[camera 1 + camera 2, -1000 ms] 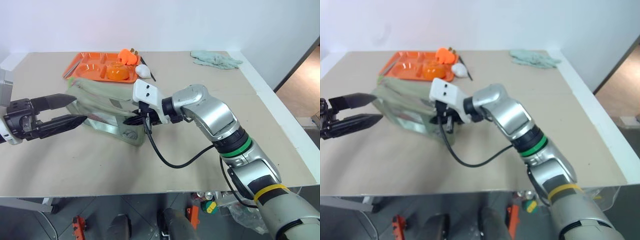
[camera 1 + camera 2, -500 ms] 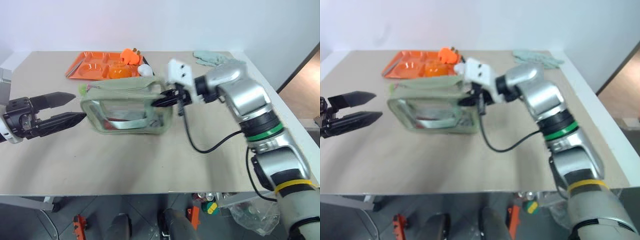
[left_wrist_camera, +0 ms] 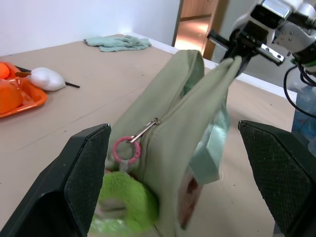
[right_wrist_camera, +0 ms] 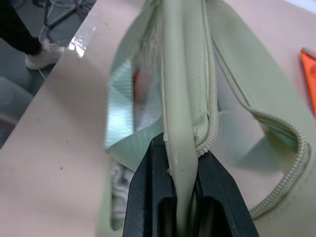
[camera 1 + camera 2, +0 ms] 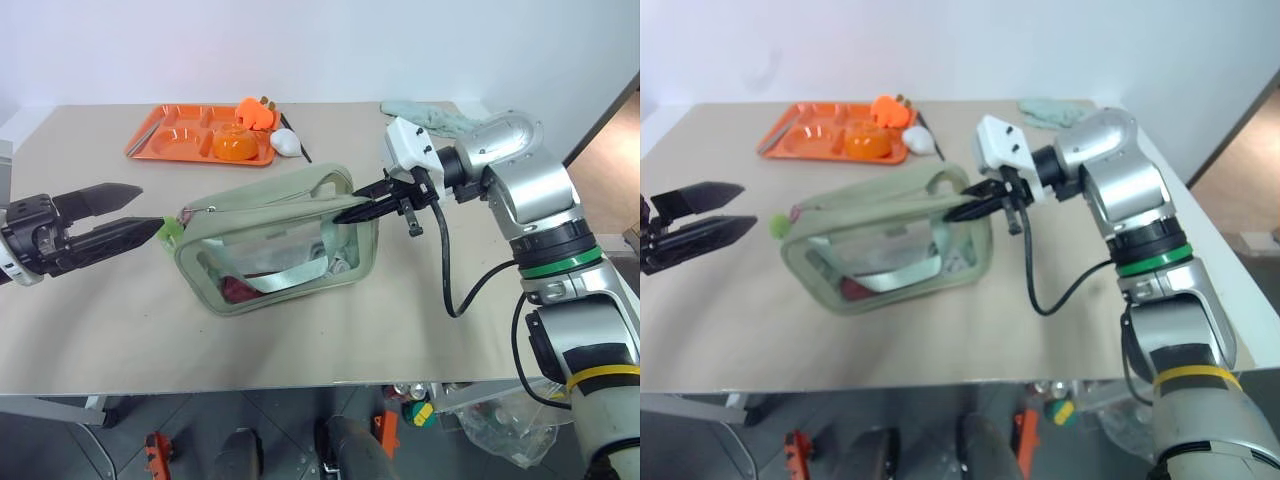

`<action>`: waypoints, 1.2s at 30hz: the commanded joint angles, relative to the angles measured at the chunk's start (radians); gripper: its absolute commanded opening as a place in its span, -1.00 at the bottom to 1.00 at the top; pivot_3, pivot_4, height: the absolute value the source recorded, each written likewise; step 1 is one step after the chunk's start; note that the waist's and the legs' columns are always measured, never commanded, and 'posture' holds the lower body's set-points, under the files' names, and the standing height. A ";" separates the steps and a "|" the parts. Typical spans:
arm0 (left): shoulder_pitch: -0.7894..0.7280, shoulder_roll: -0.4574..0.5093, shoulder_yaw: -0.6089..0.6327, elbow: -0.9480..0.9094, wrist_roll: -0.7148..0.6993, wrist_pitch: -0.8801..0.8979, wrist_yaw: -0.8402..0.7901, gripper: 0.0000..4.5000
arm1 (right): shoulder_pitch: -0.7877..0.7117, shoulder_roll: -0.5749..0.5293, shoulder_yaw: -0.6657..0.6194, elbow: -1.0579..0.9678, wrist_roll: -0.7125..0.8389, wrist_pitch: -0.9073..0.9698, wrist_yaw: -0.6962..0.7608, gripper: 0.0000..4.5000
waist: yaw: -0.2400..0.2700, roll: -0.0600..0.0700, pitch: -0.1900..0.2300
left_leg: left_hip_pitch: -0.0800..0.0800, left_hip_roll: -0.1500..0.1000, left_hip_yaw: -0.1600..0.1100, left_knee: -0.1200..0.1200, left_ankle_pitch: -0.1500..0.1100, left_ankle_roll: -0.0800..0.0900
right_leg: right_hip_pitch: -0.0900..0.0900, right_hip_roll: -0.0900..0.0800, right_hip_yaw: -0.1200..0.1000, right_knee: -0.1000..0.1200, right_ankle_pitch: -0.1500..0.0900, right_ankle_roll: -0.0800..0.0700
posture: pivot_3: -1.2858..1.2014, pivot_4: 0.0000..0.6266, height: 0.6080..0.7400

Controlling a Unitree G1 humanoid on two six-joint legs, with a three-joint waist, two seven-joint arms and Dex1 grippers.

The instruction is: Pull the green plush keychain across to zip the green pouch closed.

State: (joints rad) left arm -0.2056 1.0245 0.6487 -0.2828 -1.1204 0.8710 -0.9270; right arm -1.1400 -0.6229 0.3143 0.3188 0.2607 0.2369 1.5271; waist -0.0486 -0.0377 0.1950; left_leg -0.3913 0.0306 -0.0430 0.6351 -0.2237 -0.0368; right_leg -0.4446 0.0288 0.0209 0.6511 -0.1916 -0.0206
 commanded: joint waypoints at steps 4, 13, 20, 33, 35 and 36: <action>-0.008 0.011 0.053 0.008 -0.020 0.000 0.002 0.90 | -0.012 0.017 -0.078 -0.053 0.029 0.061 -0.058 -0.98 | -0.001 0.000 0.000 | 0.000 0.000 0.000 0.000 0.000 0.000 | 0.000 0.000 0.000 0.000 0.000 0.000 | 0.03 -0.52 1.00; -0.026 0.017 0.036 0.014 -0.018 0.004 0.005 0.90 | 0.065 -0.043 -0.110 -0.165 0.031 0.119 -0.075 -0.98 | 0.002 0.000 0.000 | 0.000 0.000 0.000 0.000 0.000 0.000 | 0.000 -0.001 0.000 0.000 0.000 0.000 | 0.03 -0.52 1.00; -0.049 0.017 0.017 0.023 -0.015 0.007 0.006 0.90 | 0.139 -0.041 -0.123 -0.243 0.033 0.184 -0.137 -0.98 | 0.002 0.000 0.000 | 0.000 -0.001 0.000 0.000 0.000 0.000 | 0.000 0.000 0.000 0.000 0.000 0.000 | 0.03 -0.52 1.00; -0.061 0.007 0.003 0.024 -0.014 0.010 0.015 0.90 | 0.189 -0.059 -0.119 -0.246 0.026 0.211 -0.173 0.38 | 0.001 0.000 0.000 | 0.001 0.000 0.000 0.000 0.000 0.000 | 0.001 0.000 0.000 0.001 0.000 0.000 | 0.03 -0.52 1.00; -0.059 0.004 0.004 0.025 -0.014 0.009 0.019 0.90 | 0.183 -0.075 -0.129 -0.236 0.034 0.216 -0.153 0.69 | 0.002 0.000 0.000 | 0.001 -0.001 0.000 0.000 0.000 0.000 | 0.001 0.000 0.000 0.001 0.000 0.000 | 0.03 -0.52 1.00; -0.058 0.002 0.004 0.025 -0.015 0.009 0.019 0.90 | 0.181 -0.087 -0.136 -0.228 0.043 0.216 -0.136 0.85 | 0.002 0.000 0.000 | 0.001 -0.001 0.000 0.001 0.000 0.000 | 0.001 0.000 0.000 0.001 0.000 0.000 | 0.03 -0.52 1.00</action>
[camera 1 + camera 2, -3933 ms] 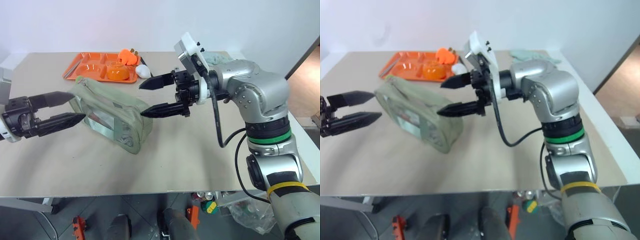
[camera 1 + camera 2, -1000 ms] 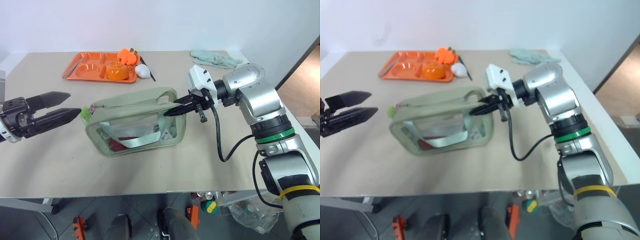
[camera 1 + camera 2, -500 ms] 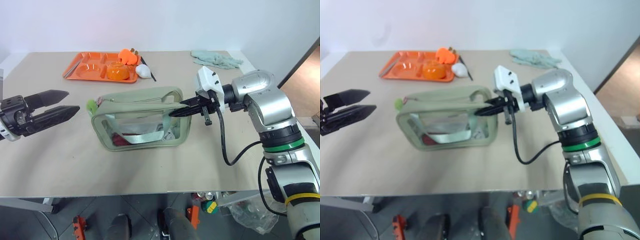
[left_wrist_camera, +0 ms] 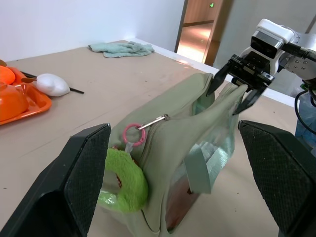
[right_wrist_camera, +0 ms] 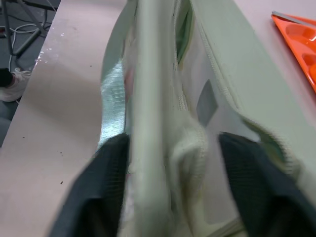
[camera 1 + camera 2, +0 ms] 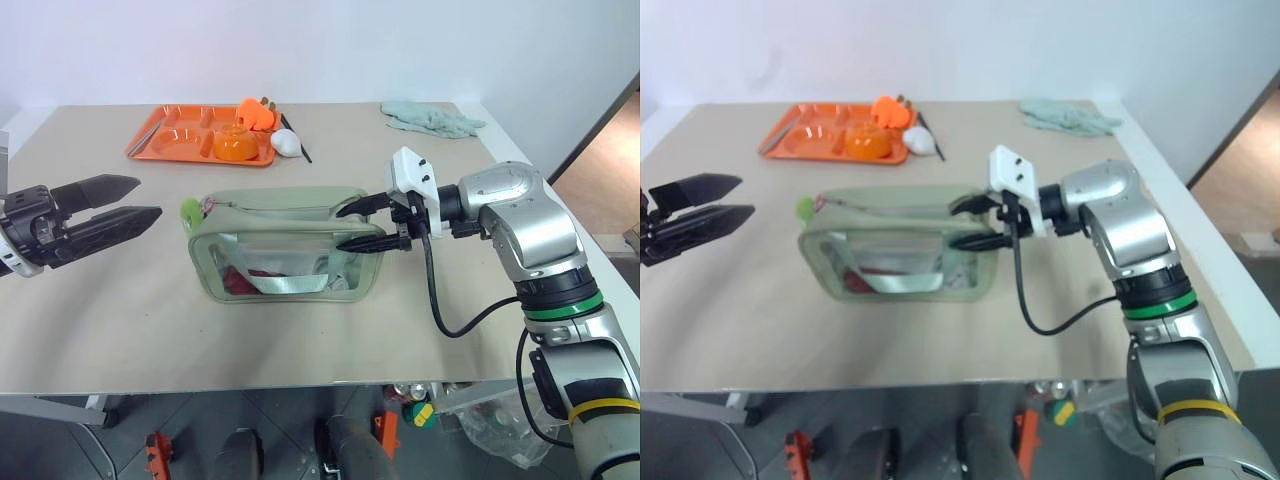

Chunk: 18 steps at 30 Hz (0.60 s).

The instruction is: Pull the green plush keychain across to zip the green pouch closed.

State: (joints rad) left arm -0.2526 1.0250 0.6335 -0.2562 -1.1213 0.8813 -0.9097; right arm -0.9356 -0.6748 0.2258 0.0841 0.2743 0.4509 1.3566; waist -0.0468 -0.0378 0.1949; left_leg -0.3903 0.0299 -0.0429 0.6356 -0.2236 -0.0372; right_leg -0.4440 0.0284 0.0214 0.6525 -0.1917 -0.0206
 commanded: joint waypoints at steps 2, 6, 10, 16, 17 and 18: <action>-0.010 -0.001 0.019 -0.001 -0.015 -0.002 0.003 0.90 | -0.034 -0.050 -0.065 0.029 0.050 0.010 0.061 0.99 | 0.000 0.000 0.000 | 0.000 0.000 0.000 0.000 0.000 0.000 | 0.000 0.000 0.000 0.000 0.000 0.000 | 0.03 -0.52 1.00; -0.010 -0.009 0.022 0.004 -0.019 -0.002 0.007 0.90 | -0.063 -0.089 -0.134 0.097 0.133 0.049 0.145 0.99 | 0.000 0.000 0.000 | 0.000 0.000 0.000 0.000 0.000 0.000 | 0.000 0.000 0.000 0.000 0.000 0.000 | 0.03 -0.52 1.00; -0.003 -0.018 0.034 0.015 -0.019 -0.001 0.010 0.90 | -0.059 -0.136 -0.146 0.152 0.114 0.028 0.166 0.99 | -0.001 0.000 0.000 | 0.001 0.000 0.000 0.000 0.000 0.000 | 0.000 0.001 0.000 0.000 0.000 0.000 | 0.03 -0.52 1.00; 0.060 0.006 0.054 0.035 0.024 -0.003 -0.022 0.90 | 0.013 -0.203 -0.143 0.128 0.078 -0.006 0.157 0.99 | -0.001 0.000 0.000 | 0.001 0.000 0.001 0.000 0.000 0.000 | 0.000 0.000 0.001 0.000 0.000 0.000 | 0.03 -0.52 1.00; 0.065 0.009 0.055 0.043 0.027 -0.004 -0.028 0.90 | 0.033 -0.211 -0.144 0.099 0.084 -0.002 0.158 0.99 | -0.001 0.000 0.000 | 0.000 0.000 0.001 0.000 0.000 0.000 | 0.000 0.000 0.001 0.000 0.000 0.000 | 0.03 -0.52 1.00; 0.070 0.012 0.053 0.051 0.033 -0.006 -0.036 0.90 | 0.055 -0.216 -0.146 0.069 0.092 0.006 0.156 0.99 | -0.001 0.000 0.000 | 0.000 0.000 0.002 0.000 0.000 0.000 | 0.000 0.000 0.001 0.000 0.000 0.000 | 0.03 -0.52 1.00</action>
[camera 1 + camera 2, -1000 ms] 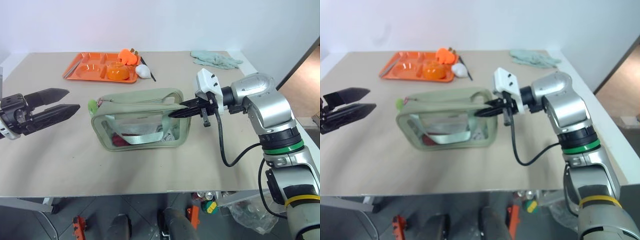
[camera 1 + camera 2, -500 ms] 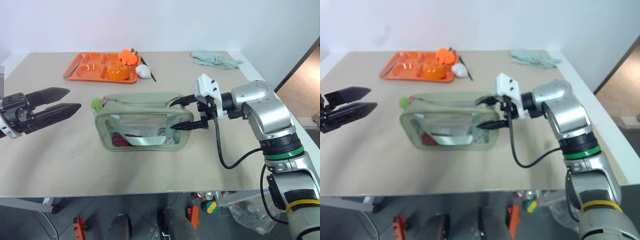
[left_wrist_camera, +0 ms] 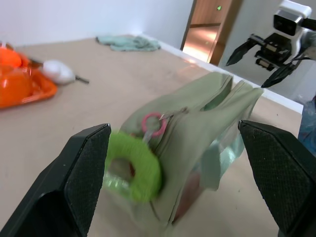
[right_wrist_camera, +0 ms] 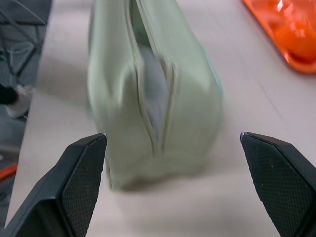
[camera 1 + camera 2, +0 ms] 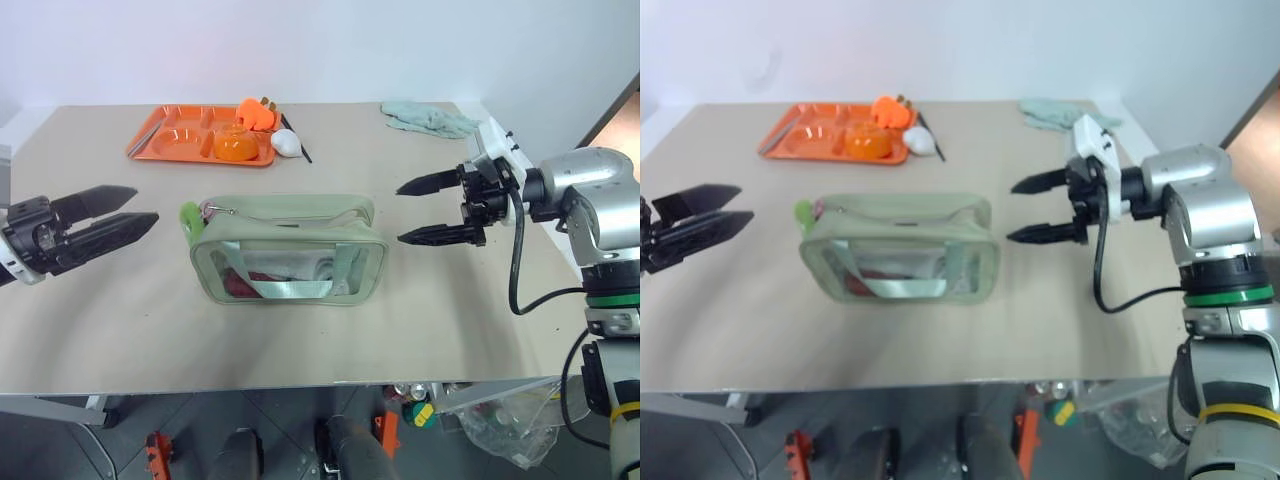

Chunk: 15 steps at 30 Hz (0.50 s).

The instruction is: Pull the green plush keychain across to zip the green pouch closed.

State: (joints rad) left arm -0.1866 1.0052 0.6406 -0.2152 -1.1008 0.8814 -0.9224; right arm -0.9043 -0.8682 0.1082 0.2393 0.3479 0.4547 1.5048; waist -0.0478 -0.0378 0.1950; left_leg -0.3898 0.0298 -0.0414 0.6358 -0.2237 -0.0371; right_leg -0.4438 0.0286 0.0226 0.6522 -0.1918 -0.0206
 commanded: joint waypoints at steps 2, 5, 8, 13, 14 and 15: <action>0.008 0.035 0.038 0.020 0.023 -0.009 -0.033 0.90 | 0.053 -0.021 -0.034 -0.133 0.032 0.024 -0.007 0.99 | 0.000 0.000 0.000 | 0.000 0.000 0.000 0.000 0.000 0.000 | 0.000 0.000 0.000 0.000 0.000 0.000 | 0.03 -0.52 1.00; -0.010 0.035 0.015 0.020 0.020 -0.004 -0.041 0.90 | 0.083 -0.001 -0.031 -0.191 0.046 0.067 -0.047 0.99 | 0.000 0.000 0.000 | 0.001 0.000 0.000 0.000 0.000 0.000 | 0.000 0.000 0.000 0.001 0.000 0.000 | 0.03 -0.52 1.00; -0.041 0.041 -0.016 -0.002 0.003 0.010 -0.046 0.90 | 0.094 0.019 -0.029 -0.227 0.065 0.104 -0.079 0.99 | 0.001 0.000 0.000 | 0.001 0.000 0.000 0.000 0.000 0.000 | 0.000 0.000 0.000 0.001 0.000 0.000 | 0.03 -0.52 1.00; -0.115 0.051 -0.061 -0.044 -0.048 0.050 -0.043 0.90 | 0.095 0.049 -0.027 -0.280 0.099 0.149 -0.110 0.99 | 0.001 0.000 0.000 | 0.000 -0.001 0.000 0.001 0.000 0.000 | 0.000 -0.001 0.000 0.000 0.001 0.001 | 0.03 -0.52 1.00; -0.124 0.053 -0.072 -0.057 -0.054 0.058 -0.047 0.90 | 0.094 0.056 -0.023 -0.285 0.102 0.155 -0.118 0.99 | 0.001 0.000 0.000 | 0.000 -0.001 0.000 0.001 0.000 0.000 | 0.000 -0.001 0.000 0.000 0.001 0.001 | 0.03 -0.52 1.00; -0.130 0.054 -0.082 -0.067 -0.058 0.063 -0.050 0.90 | 0.093 0.063 -0.019 -0.288 0.103 0.159 -0.125 0.99 | 0.000 0.000 0.000 | 0.000 -0.001 0.000 0.001 0.000 0.000 | 0.000 0.000 0.000 0.000 0.001 0.001 | 0.03 -0.52 1.00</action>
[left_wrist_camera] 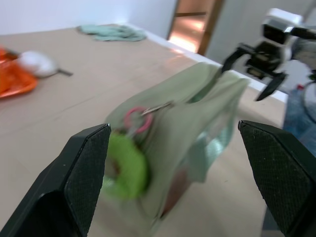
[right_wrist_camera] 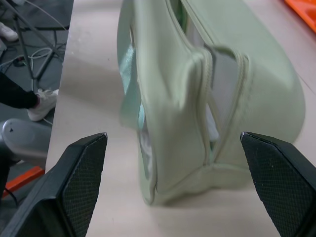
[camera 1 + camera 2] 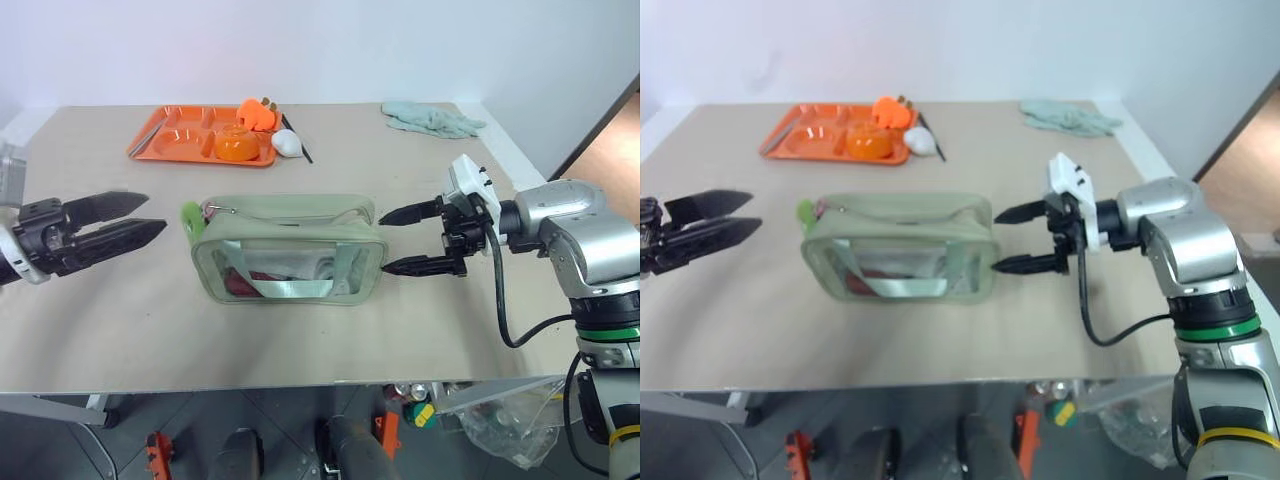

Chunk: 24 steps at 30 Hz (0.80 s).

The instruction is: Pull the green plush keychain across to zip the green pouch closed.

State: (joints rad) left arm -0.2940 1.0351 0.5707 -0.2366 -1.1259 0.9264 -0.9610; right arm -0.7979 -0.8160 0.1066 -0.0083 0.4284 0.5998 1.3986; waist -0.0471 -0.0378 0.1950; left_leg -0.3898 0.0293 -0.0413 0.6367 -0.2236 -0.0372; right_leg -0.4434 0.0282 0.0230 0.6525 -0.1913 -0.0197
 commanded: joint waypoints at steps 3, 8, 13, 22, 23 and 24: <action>-0.037 0.025 -0.036 -0.070 -0.050 0.033 -0.013 0.90 | -0.008 0.025 -0.009 -0.051 0.025 0.018 -0.027 0.99 | 0.000 0.000 0.000 | 0.000 0.000 0.000 0.000 0.000 0.000 | 0.000 0.000 0.000 0.000 0.000 0.000 | 0.03 -0.52 1.00; -0.048 0.032 -0.076 -0.117 -0.063 0.047 -0.028 0.90 | -0.006 0.044 -0.001 -0.045 0.023 0.022 -0.042 0.62 | -0.001 0.000 0.000 | 0.001 0.000 0.000 0.000 0.000 0.000 | 0.000 0.001 0.000 0.000 0.000 0.000 | 0.03 -0.52 1.00; -0.061 0.028 -0.081 -0.104 -0.064 0.040 -0.020 0.90 | 0.003 0.043 0.012 -0.032 0.006 0.012 -0.044 -0.13 | 0.000 0.000 0.000 | 0.000 0.000 0.000 0.000 0.000 0.000 | 0.000 0.001 0.000 0.000 0.000 0.000 | 0.03 -0.52 1.00; -0.166 -0.077 0.057 0.118 -0.154 0.017 0.170 0.90 | -0.005 0.055 0.025 -0.021 -0.019 -0.015 -0.054 -0.97 | 0.001 0.000 0.000 | 0.000 0.001 -0.001 0.001 0.000 0.000 | 0.000 0.001 -0.001 0.000 0.000 0.000 | 0.03 -0.52 1.00; -0.168 -0.086 0.059 0.150 -0.126 0.009 0.201 0.90 | -0.009 0.060 0.028 -0.012 -0.027 -0.021 -0.061 -0.97 | 0.000 0.000 0.000 | 0.001 0.000 -0.001 0.001 0.000 0.000 | 0.001 0.001 -0.001 0.001 0.000 0.000 | 0.03 -0.52 1.00; -0.160 -0.091 0.052 0.172 -0.097 0.010 0.223 0.90 | -0.011 0.063 0.030 -0.006 -0.031 -0.026 -0.062 -0.97 | -0.001 0.000 0.000 | 0.001 0.000 -0.001 0.001 0.000 0.000 | 0.001 0.001 -0.001 0.001 0.000 0.000 | 0.03 -0.52 1.00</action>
State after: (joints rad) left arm -0.4580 0.9488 0.5984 -0.0997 -1.2452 0.9478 -0.7842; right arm -0.7898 -0.7552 0.1365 -0.0127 0.4061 0.5922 1.3431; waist -0.0483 -0.0381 0.1947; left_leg -0.3884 0.0298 -0.0417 0.6374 -0.2235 -0.0371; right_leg -0.4423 0.0294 0.0230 0.6530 -0.1909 -0.0193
